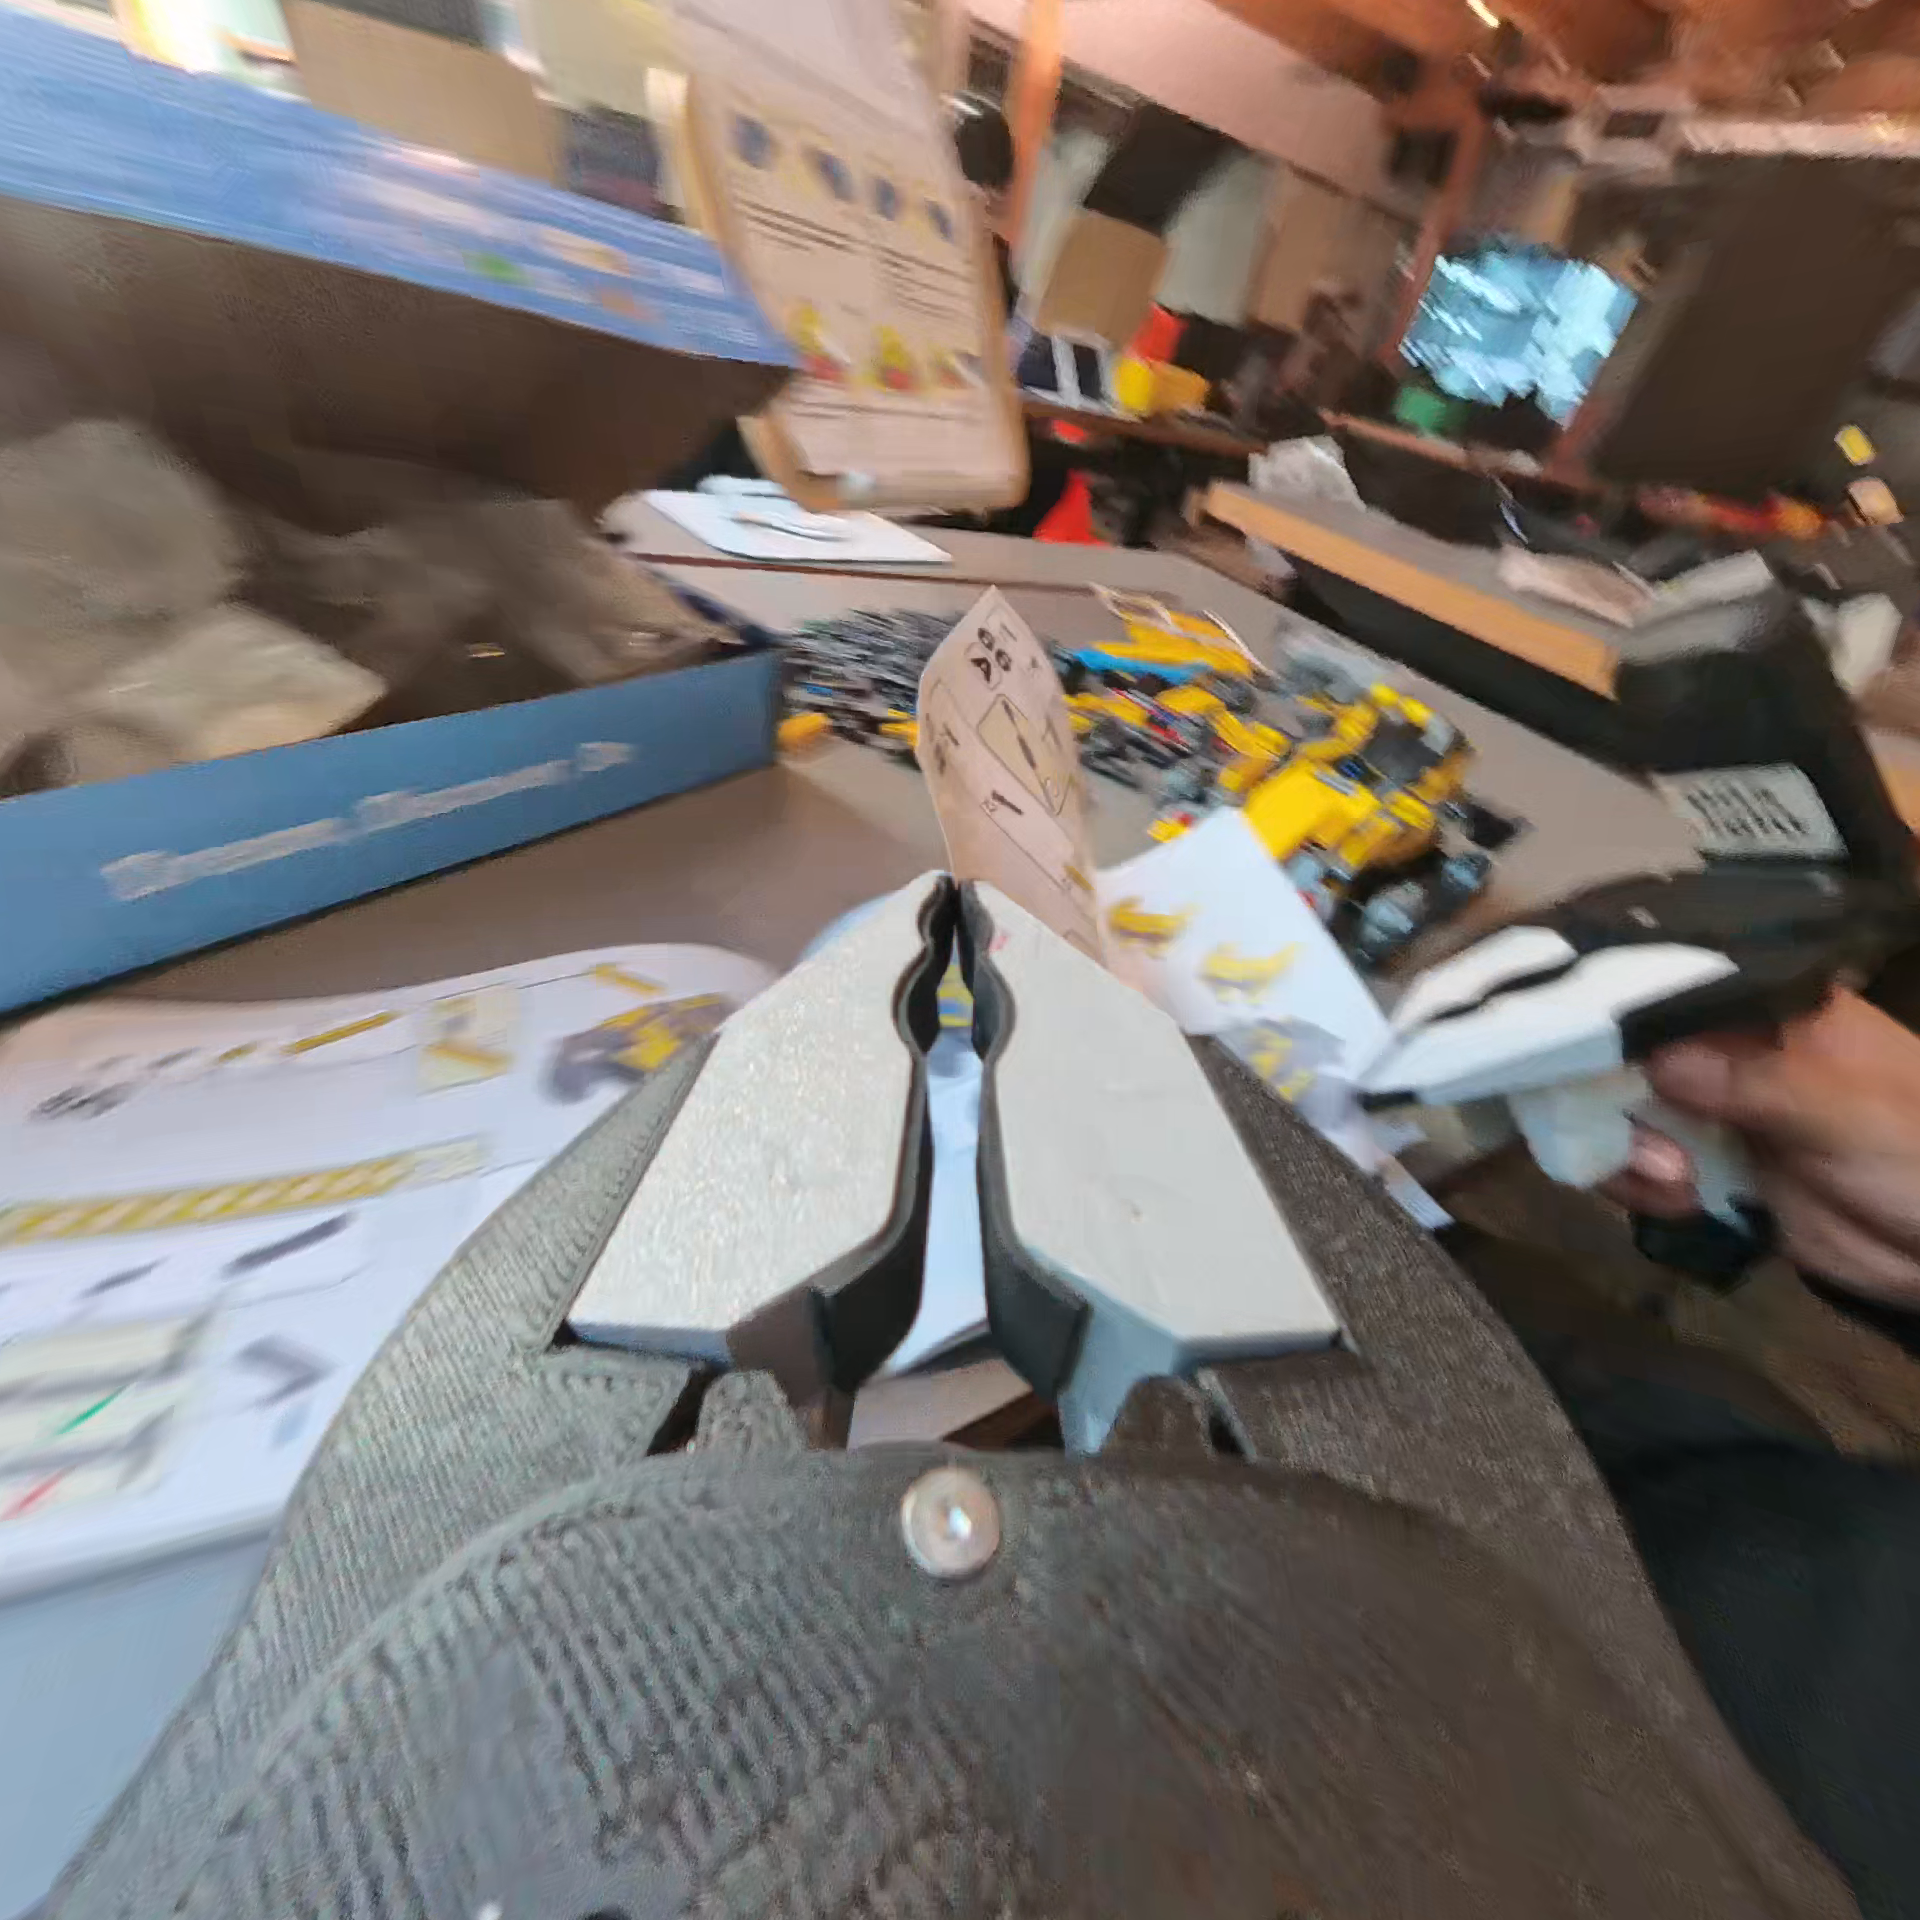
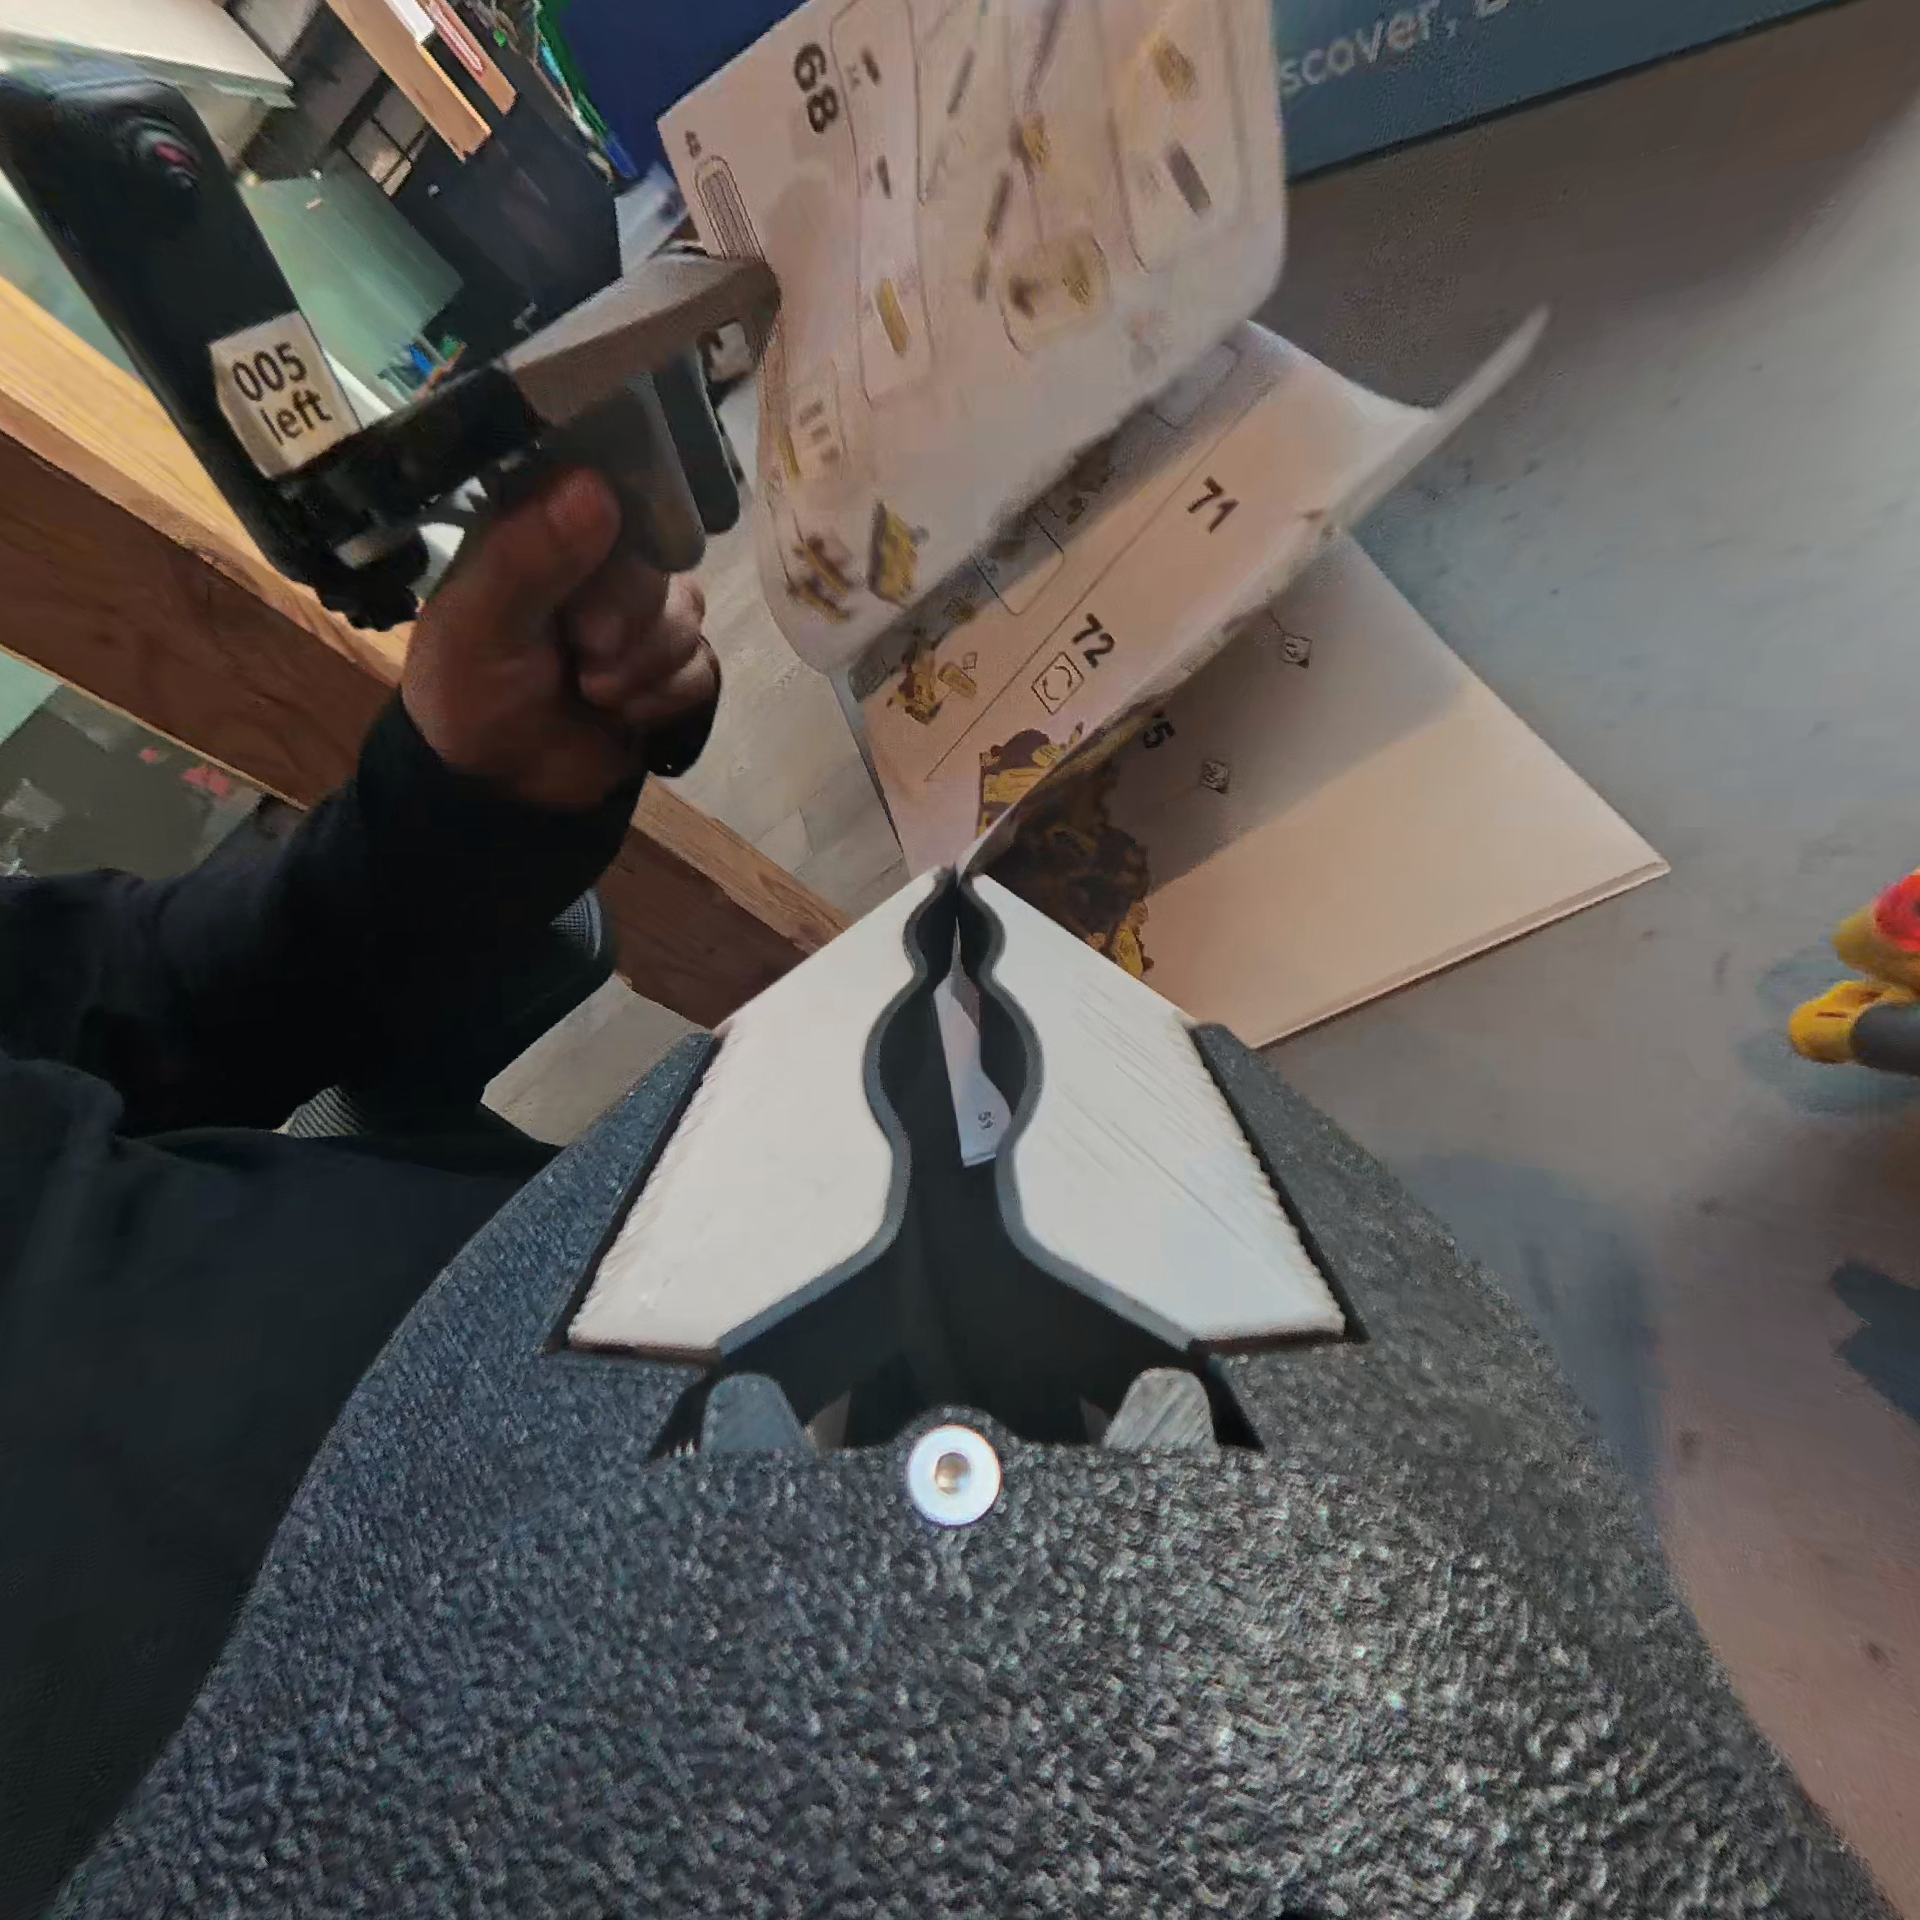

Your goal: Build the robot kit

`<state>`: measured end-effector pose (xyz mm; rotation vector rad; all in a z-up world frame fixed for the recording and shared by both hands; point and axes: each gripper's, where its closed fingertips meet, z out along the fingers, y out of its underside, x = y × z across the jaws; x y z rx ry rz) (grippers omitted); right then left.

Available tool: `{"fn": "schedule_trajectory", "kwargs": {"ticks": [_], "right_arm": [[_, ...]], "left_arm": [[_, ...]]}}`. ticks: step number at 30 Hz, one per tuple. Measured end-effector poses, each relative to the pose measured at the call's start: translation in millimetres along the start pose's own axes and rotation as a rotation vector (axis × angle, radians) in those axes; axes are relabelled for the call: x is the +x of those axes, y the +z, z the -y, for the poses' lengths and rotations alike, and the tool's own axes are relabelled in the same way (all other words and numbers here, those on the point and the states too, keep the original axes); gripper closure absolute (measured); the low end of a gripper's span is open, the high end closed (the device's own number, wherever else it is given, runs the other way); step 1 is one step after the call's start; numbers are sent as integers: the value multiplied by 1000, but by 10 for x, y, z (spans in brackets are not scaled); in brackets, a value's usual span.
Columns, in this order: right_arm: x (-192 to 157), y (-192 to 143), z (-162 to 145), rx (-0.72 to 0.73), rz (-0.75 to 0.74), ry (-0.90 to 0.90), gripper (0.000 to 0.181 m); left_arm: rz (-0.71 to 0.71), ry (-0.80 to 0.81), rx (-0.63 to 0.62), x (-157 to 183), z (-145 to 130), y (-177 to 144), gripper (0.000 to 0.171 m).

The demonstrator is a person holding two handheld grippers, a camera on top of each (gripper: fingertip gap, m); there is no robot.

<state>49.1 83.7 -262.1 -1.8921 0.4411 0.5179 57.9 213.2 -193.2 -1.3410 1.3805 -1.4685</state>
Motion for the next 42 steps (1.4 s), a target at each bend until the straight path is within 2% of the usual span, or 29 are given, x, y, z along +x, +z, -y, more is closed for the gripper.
{"fn": "schedule_trajectory", "kwargs": {"ticks": [3,7,12,16,20,22,24,26,28,30,32,36,42], "right_arm": [[69,-56,-16,-6,-44,-20,181],[116,-93,-10,-18,-62,-15,181],[113,-128,84,-27,-81,-27,181],[96,-146,142,-42,-98,-58,181],[126,-150,60,-73,-116,-47,180],[182,-226,60,-64,-159,-38,168],[176,-391,172,-8,-195,-51,156],[146,-579,302,39,-232,-78,153],[138,-705,352,39,-268,-101,151],[133,-749,327,29,-275,-104,150],[130,-771,278,37,-266,-104,150],[234,-899,207,93,-302,-140,156],[504,-1362,286,251,-468,-299,155]], "left_arm": [[182,-115,60,-680,16,-306,171],[368,-99,-13,-1264,-221,-627,171],[447,-11,-85,-1416,-344,-793,171],[425,-3,-77,-1349,-355,-799,171],[310,39,35,-1011,-40,-749,171],[181,105,74,-614,140,-655,171],[56,219,72,-130,203,-508,171],[-60,329,-3,364,33,-293,171],[-148,455,-118,784,-353,-52,171],[-188,625,-304,1001,-908,147,171],[-200,793,-407,1099,-1266,216,171],[-213,907,-355,1232,-1333,199,171],[-162,1013,-323,1234,-1339,202,171]]}}
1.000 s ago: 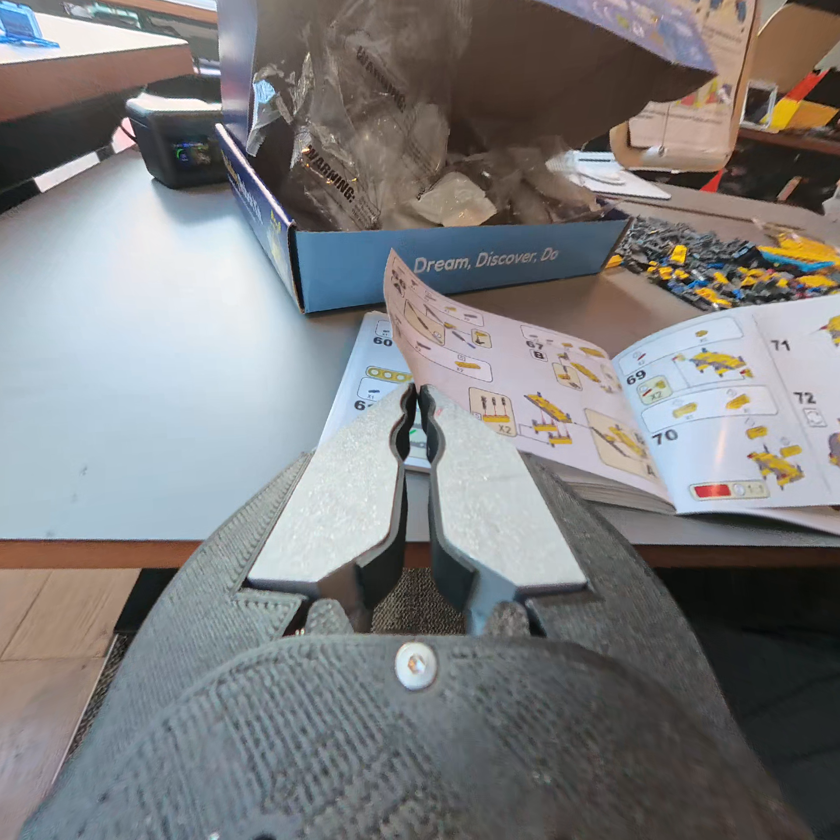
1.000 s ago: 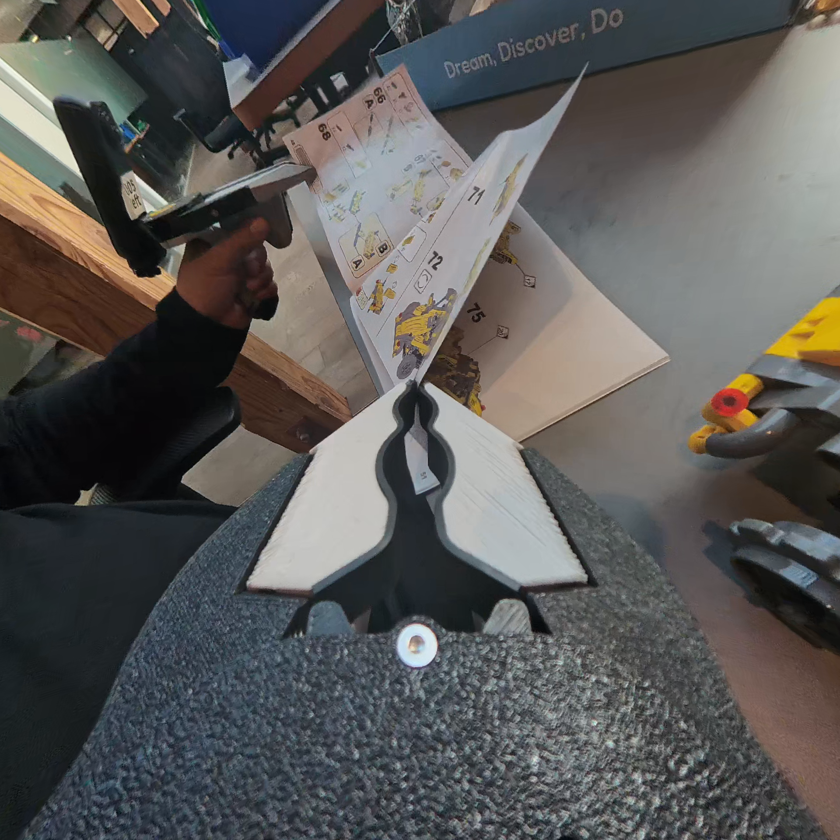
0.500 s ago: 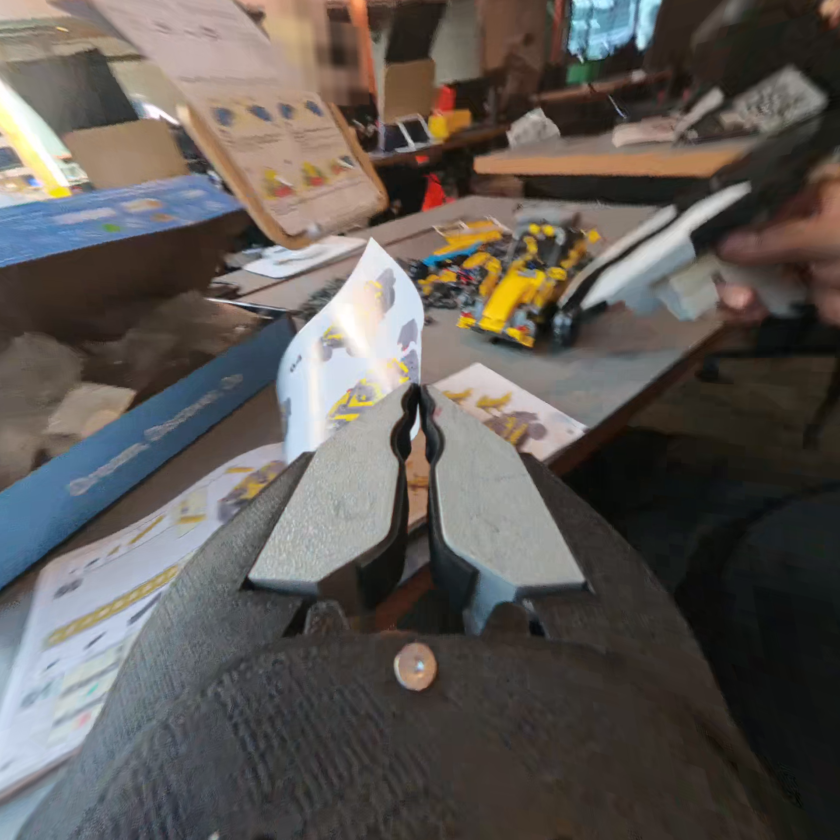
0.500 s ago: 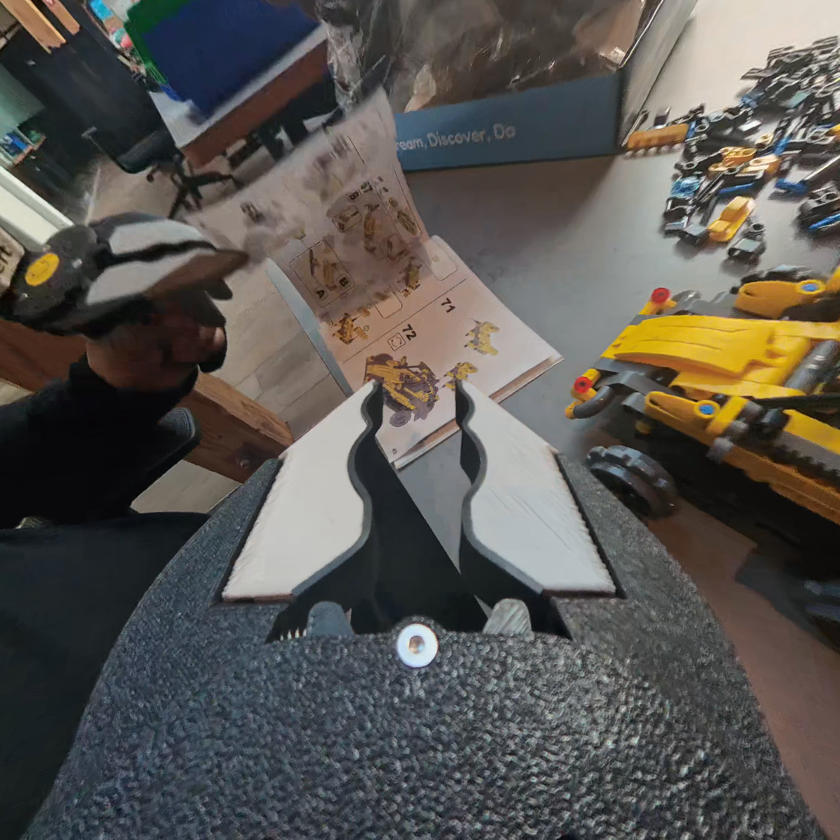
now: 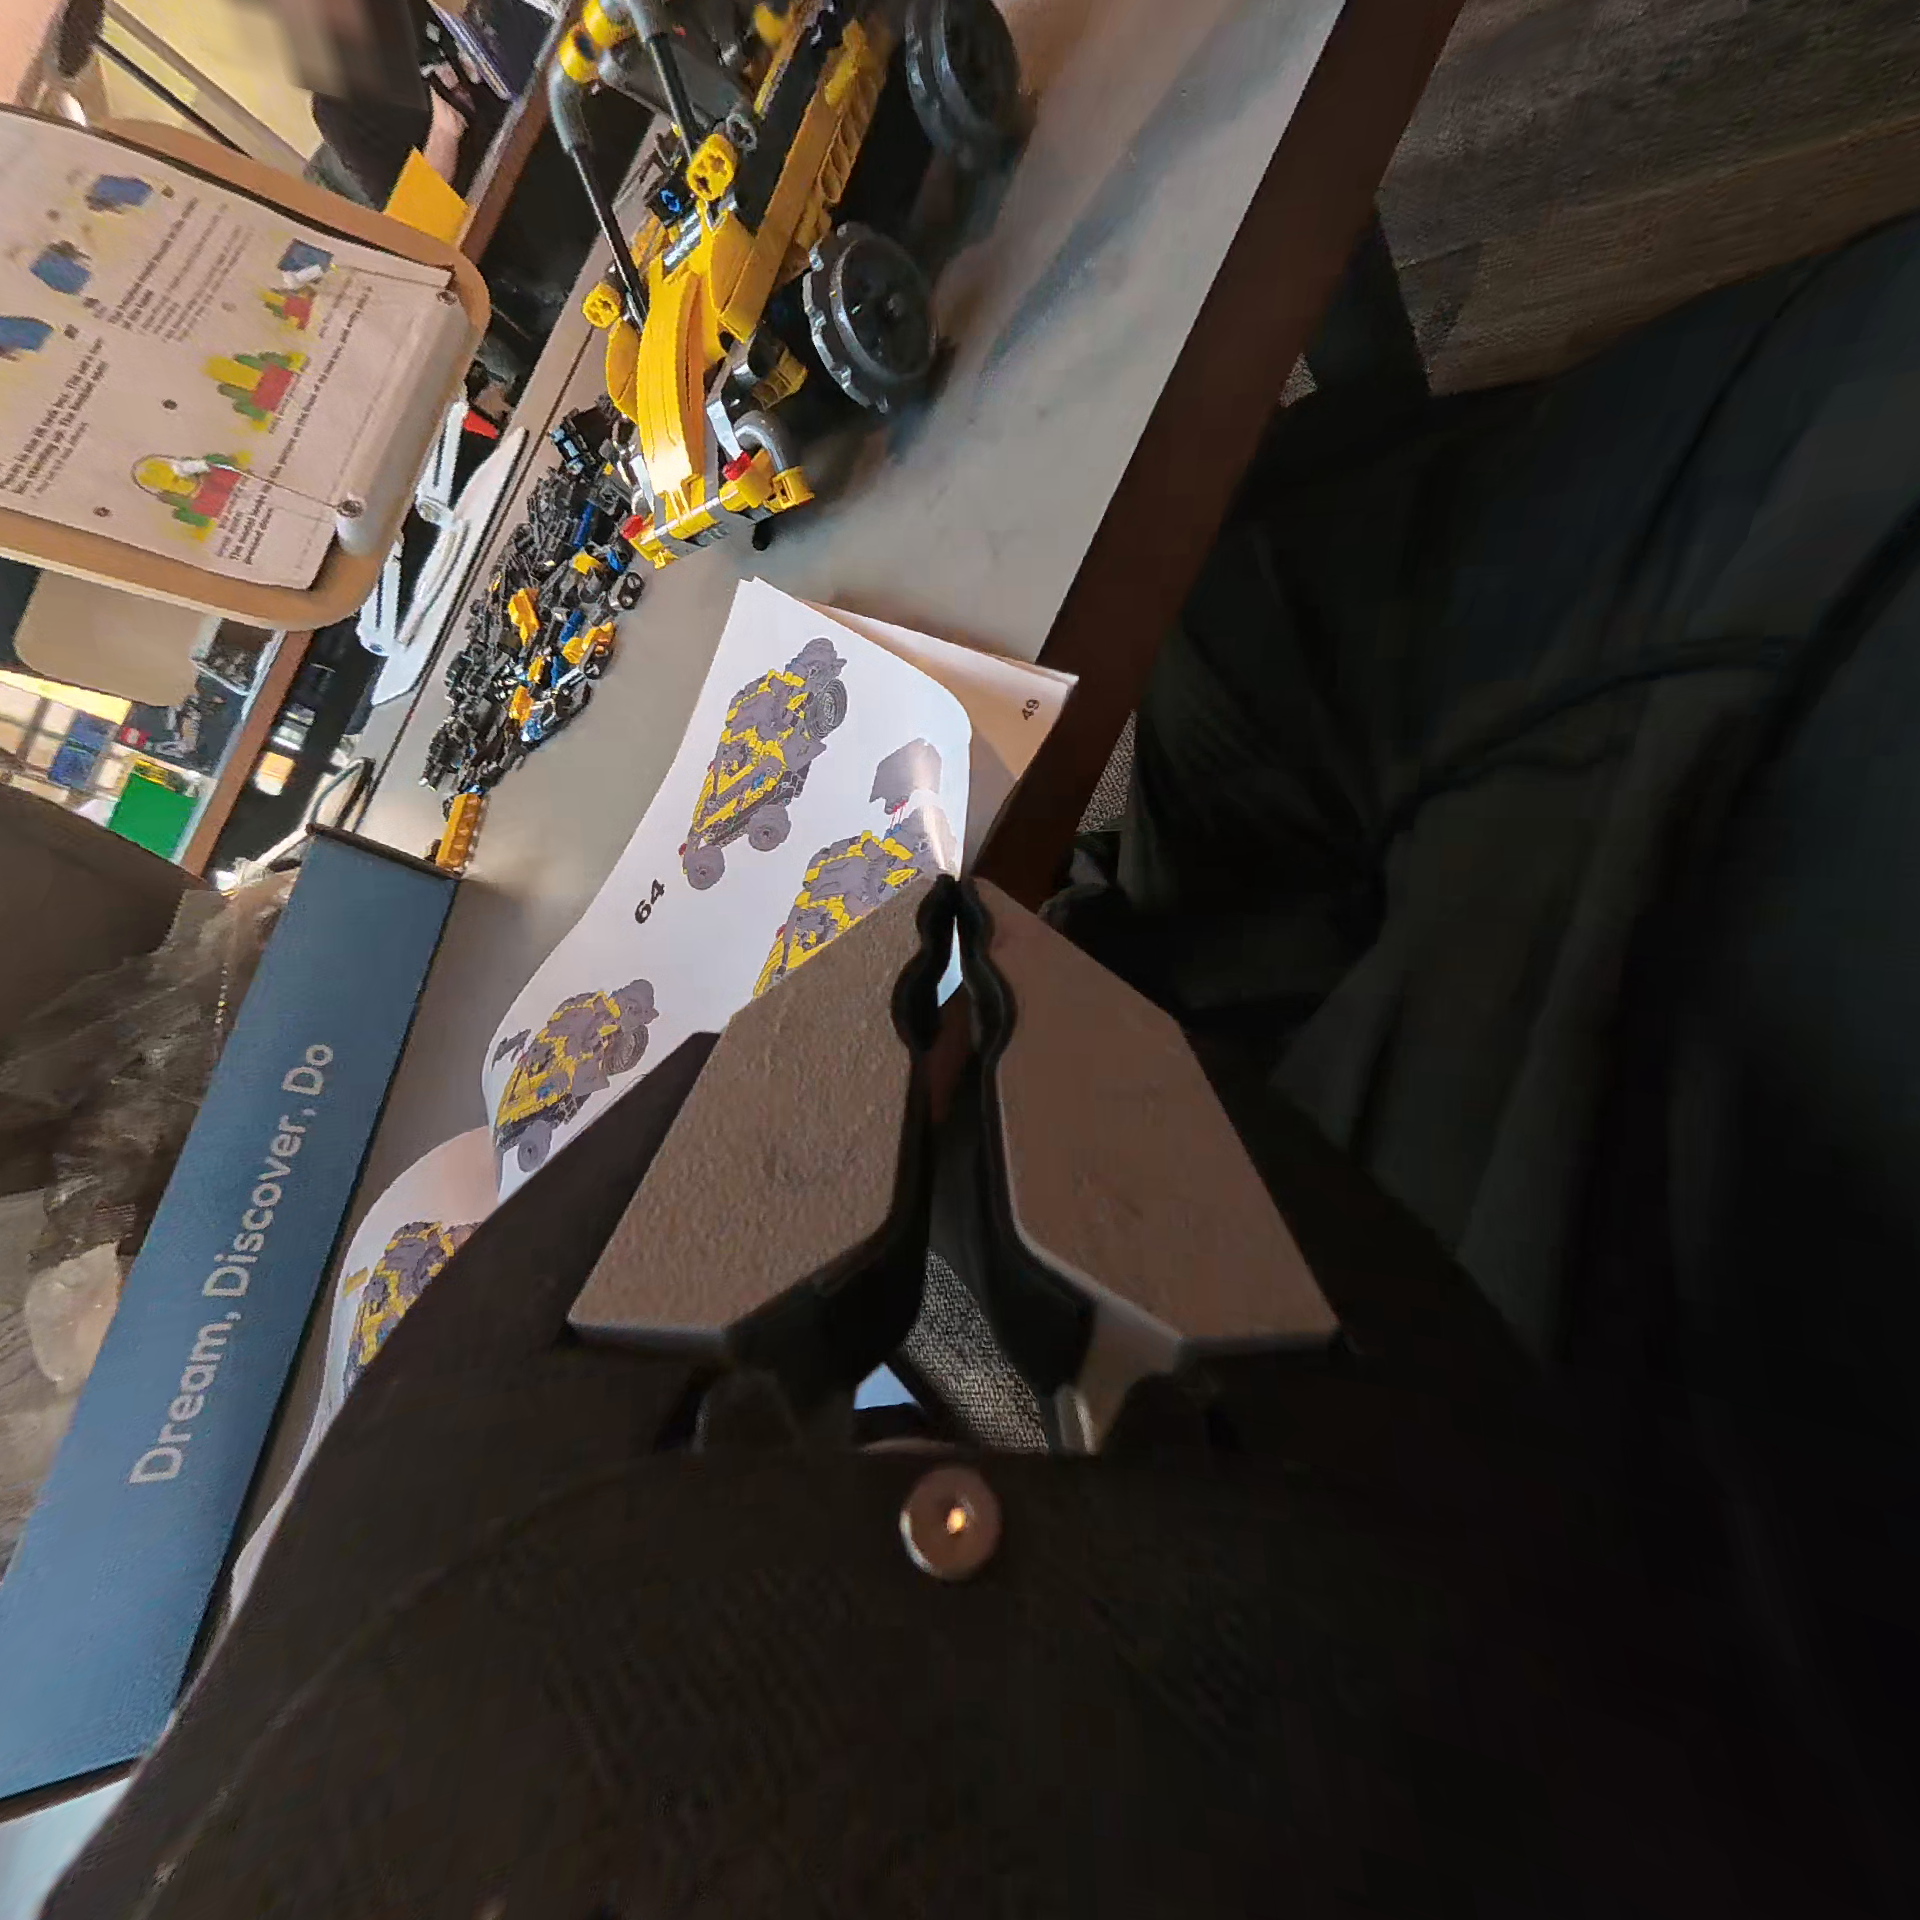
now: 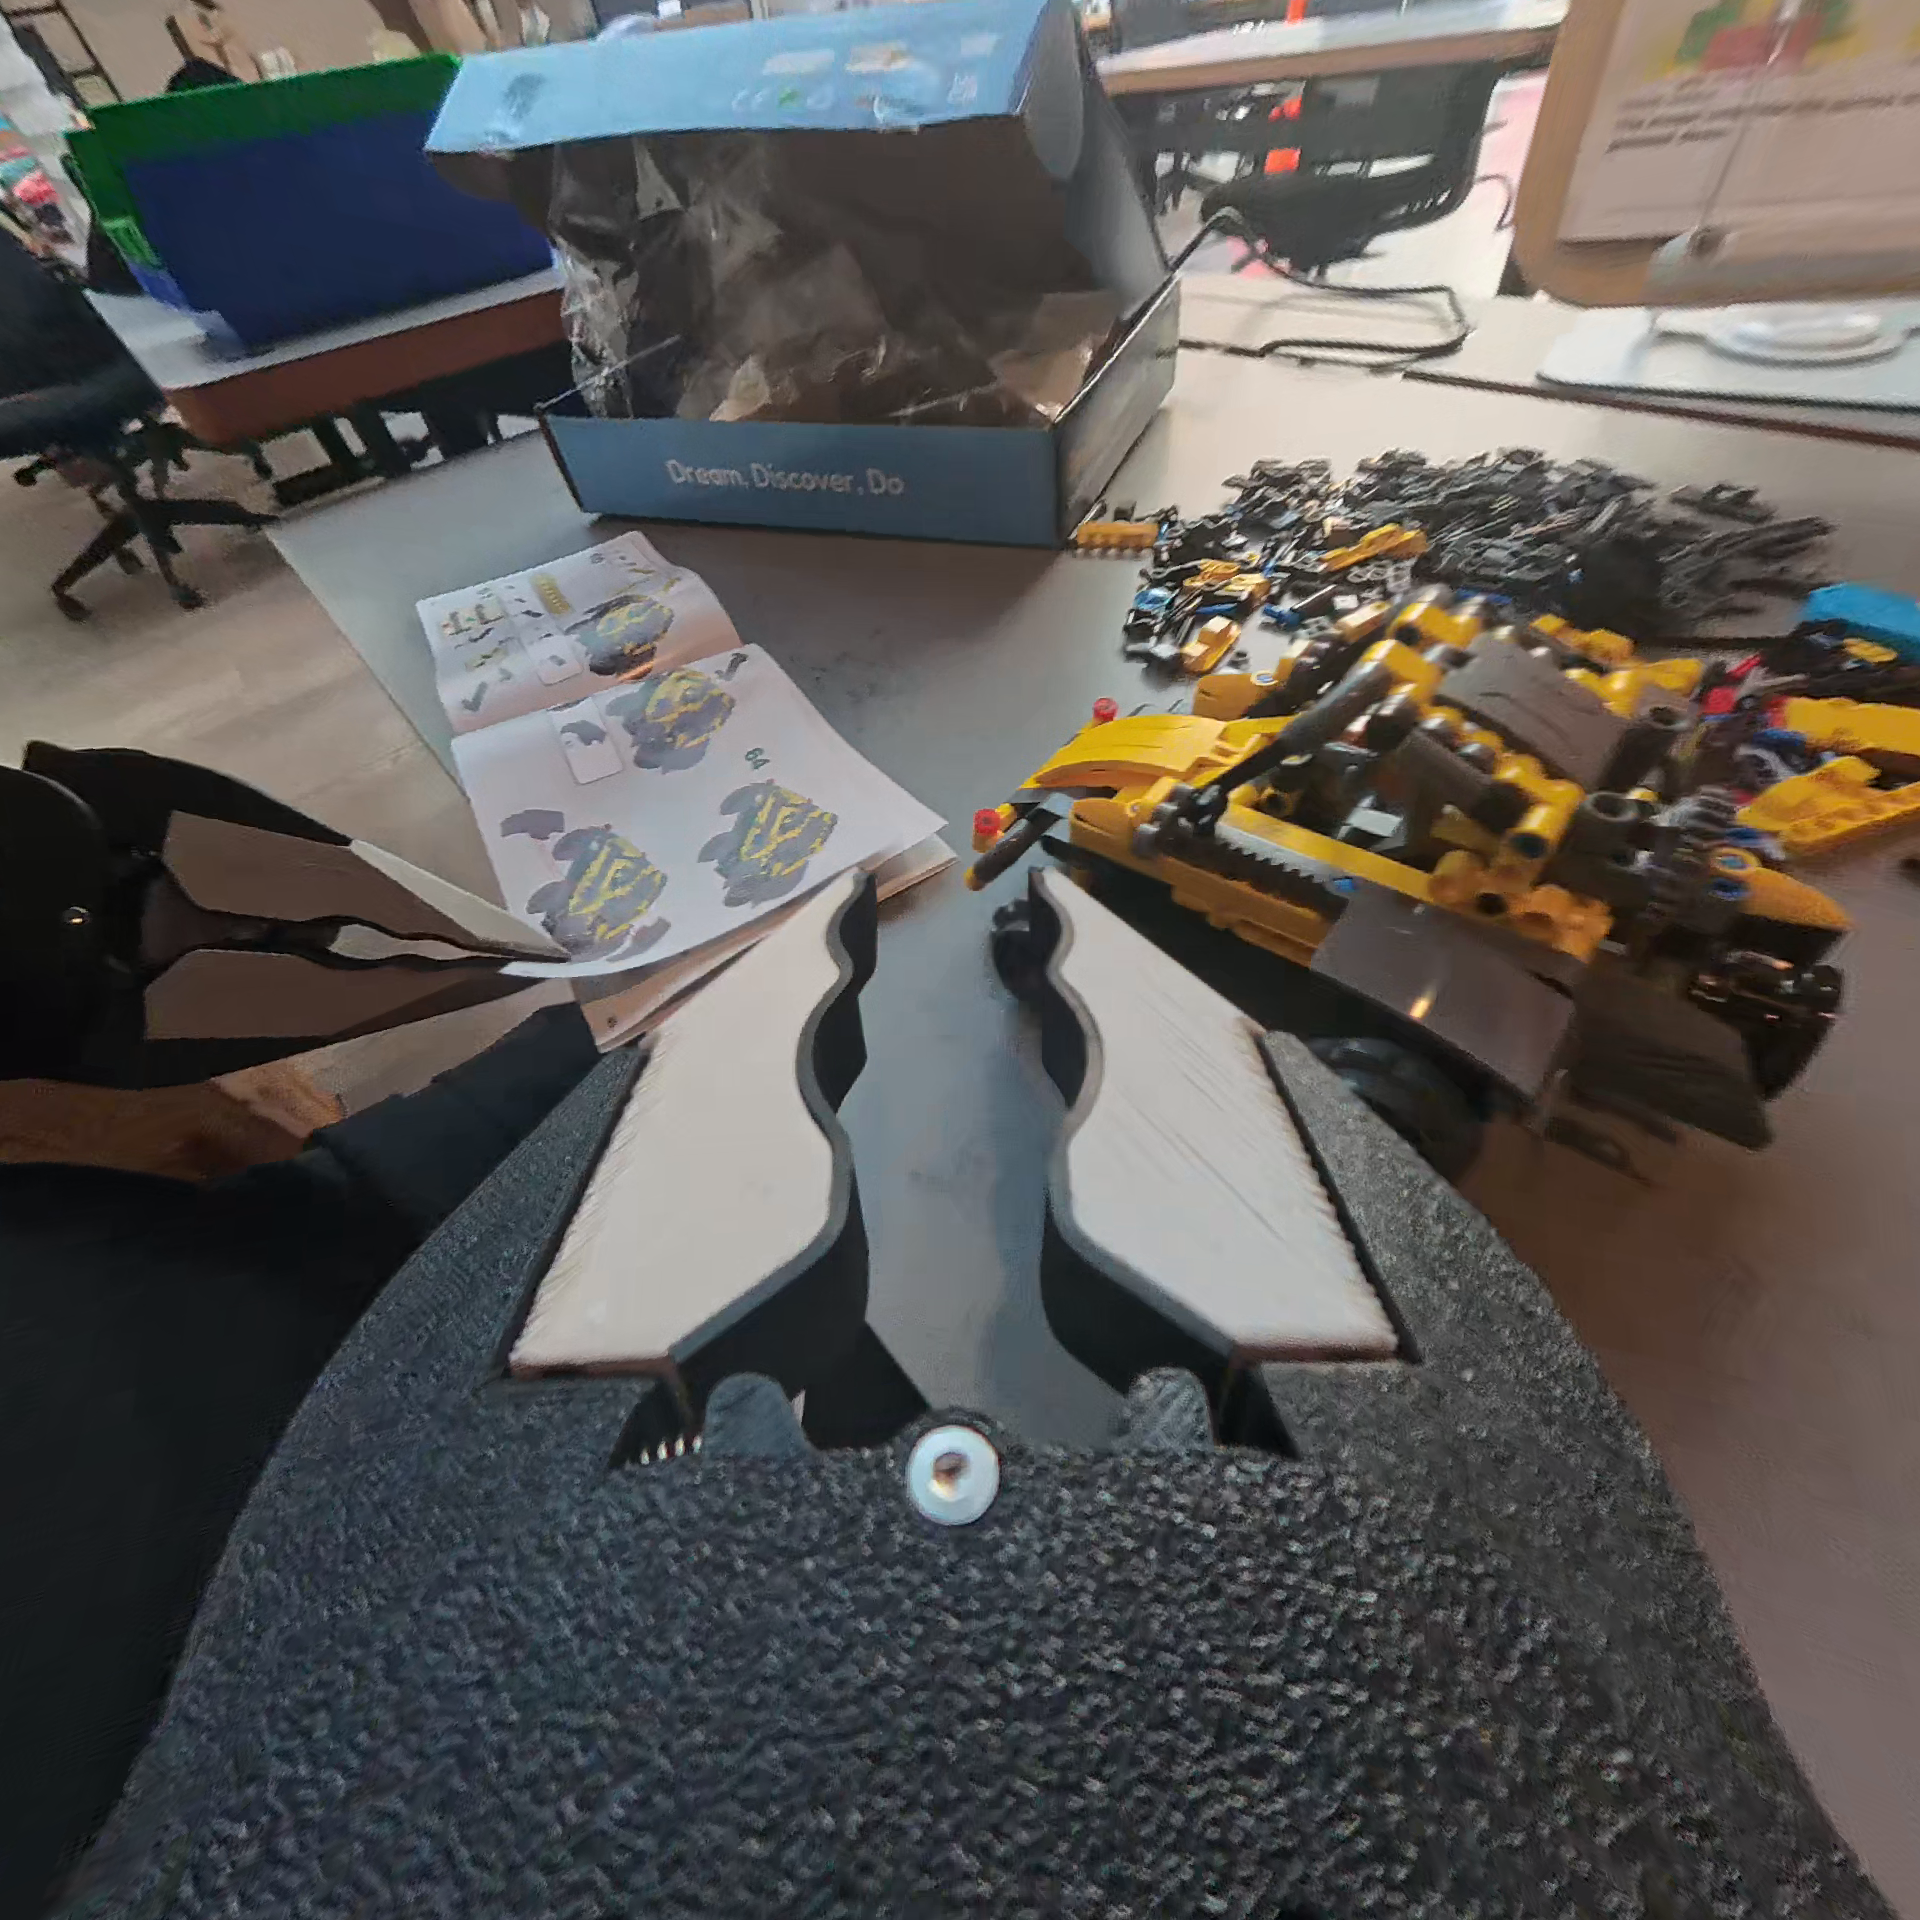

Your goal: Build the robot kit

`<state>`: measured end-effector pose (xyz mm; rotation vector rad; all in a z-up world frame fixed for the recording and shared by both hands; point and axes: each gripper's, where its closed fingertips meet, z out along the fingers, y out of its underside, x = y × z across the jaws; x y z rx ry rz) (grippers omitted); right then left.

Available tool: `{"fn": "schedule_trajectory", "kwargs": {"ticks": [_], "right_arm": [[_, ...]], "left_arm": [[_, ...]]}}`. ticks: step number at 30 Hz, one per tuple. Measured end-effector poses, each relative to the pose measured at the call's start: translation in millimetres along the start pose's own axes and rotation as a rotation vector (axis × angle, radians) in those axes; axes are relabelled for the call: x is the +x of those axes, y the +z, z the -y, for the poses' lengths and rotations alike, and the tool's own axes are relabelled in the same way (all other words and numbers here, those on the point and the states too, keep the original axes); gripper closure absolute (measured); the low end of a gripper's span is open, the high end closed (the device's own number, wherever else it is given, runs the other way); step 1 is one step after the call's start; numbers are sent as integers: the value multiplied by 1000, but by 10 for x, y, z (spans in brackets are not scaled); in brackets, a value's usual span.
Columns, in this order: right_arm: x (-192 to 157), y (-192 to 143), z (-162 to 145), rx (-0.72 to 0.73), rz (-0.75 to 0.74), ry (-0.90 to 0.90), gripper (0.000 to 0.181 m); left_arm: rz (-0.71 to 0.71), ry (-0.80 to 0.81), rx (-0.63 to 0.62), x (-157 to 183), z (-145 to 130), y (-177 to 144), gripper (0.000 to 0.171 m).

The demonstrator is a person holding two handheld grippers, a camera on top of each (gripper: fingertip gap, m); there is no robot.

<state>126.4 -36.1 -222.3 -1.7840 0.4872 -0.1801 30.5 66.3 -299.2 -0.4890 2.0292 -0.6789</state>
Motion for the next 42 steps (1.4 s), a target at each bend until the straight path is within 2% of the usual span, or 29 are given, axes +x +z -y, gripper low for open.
{"fn": "schedule_trajectory", "kwargs": {"ticks": [7,13,17,20,22,25,29,31,33,35,37,39,40,42], "right_arm": [[563,-347,193,192,-219,-81,156],[613,-410,238,255,-200,-63,161],[611,-374,213,229,-207,-75,162],[631,-382,218,234,-209,-58,162],[644,-399,228,245,-202,-39,162],[644,-410,235,241,-184,-38,163],[647,-448,266,211,-161,-59,159],[633,-497,301,213,-156,-67,159],[628,-539,306,197,-164,-84,158],[642,-587,291,175,-181,-94,157],[675,-617,207,124,-188,-53,157],[657,-667,157,109,-170,-8,157],[647,-702,148,111,-168,0,157],[641,-771,131,109,-182,-4,157]], "left_arm": [[80,139,-30,-10,-19,-14,171],[58,59,-2,-39,-30,-40,171],[67,-118,104,-238,136,-162,171],[145,-365,212,-768,216,-386,171],[222,-590,264,-1239,52,-584,171],[360,-860,263,-1791,-594,-874,171],[380,-1060,164,-1942,-1460,-1144,171],[385,-1096,107,-1929,-1731,-1251,166],[392,-1130,93,-1928,-1835,-1340,147],[423,-1115,112,-1973,-1789,-1423,131],[424,-1033,93,-1985,-1665,-1422,105],[351,-905,88,-1938,-1408,-1352,91],[307,-845,98,-1913,-1244,-1321,85],[160,-699,164,-1780,-800,-1263,92]]}}
